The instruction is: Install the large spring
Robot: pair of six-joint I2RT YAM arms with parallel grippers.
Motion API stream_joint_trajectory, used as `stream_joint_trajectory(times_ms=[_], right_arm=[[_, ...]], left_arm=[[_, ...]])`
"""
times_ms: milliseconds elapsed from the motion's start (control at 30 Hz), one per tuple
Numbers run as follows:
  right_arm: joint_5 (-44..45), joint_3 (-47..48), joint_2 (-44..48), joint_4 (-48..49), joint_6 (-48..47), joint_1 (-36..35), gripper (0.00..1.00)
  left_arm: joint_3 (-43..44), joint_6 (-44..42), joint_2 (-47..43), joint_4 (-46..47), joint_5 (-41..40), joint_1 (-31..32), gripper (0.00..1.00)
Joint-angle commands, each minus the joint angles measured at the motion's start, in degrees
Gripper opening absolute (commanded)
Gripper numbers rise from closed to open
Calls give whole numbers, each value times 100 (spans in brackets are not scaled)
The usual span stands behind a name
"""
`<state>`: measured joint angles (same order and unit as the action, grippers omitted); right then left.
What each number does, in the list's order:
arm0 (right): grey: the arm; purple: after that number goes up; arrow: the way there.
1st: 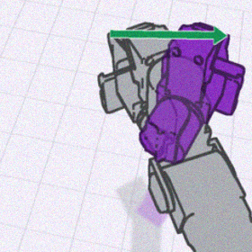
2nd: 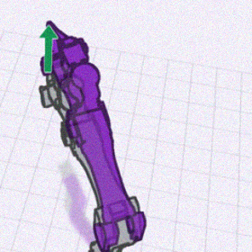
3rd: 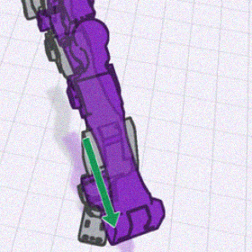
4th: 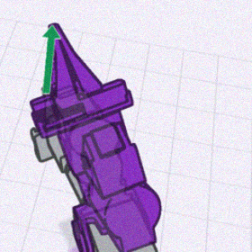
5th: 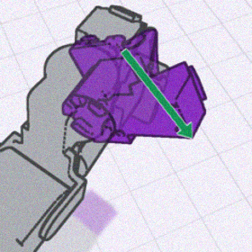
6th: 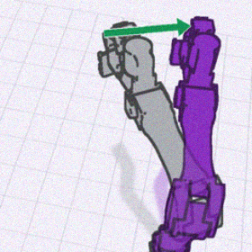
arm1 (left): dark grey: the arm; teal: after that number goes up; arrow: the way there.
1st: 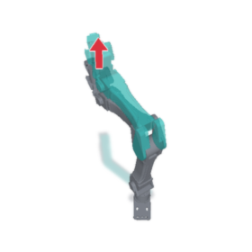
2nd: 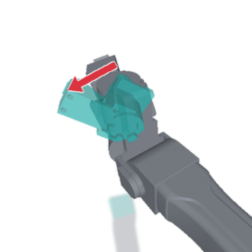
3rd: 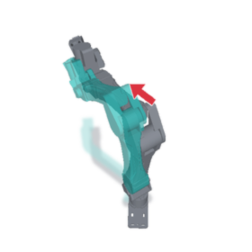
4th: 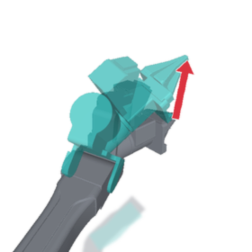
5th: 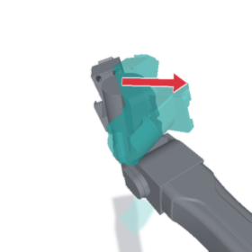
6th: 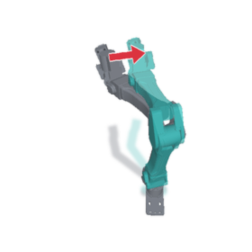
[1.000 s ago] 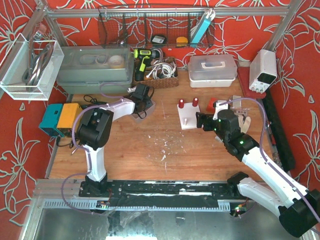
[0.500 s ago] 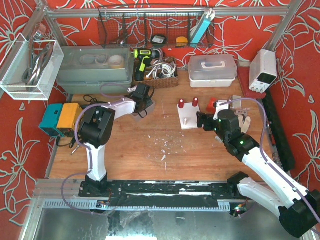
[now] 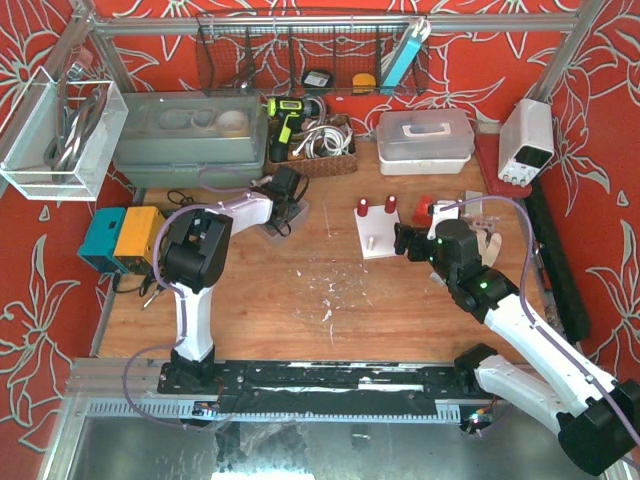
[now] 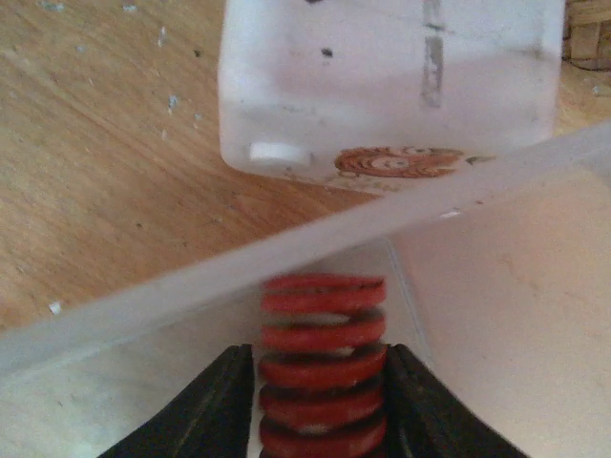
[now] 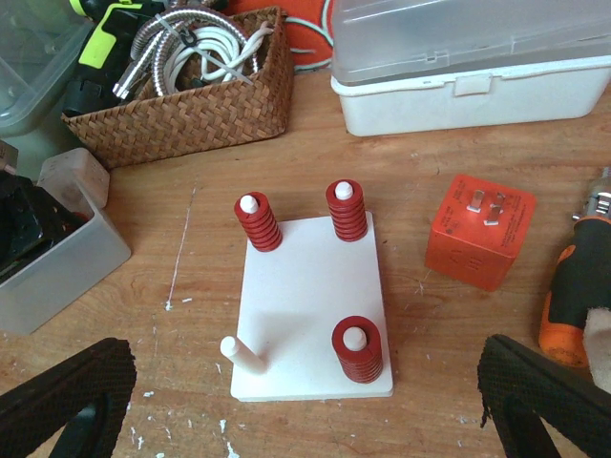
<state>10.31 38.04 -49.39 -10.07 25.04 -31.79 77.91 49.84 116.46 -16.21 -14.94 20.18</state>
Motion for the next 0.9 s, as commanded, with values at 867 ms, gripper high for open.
stream_joint_trajectory(times_ms=[867], right_arm=[[-79, -105, -76, 59, 70, -20, 99]], left_arm=[[-1967, -1517, -2699, 2134, 919, 64, 8]])
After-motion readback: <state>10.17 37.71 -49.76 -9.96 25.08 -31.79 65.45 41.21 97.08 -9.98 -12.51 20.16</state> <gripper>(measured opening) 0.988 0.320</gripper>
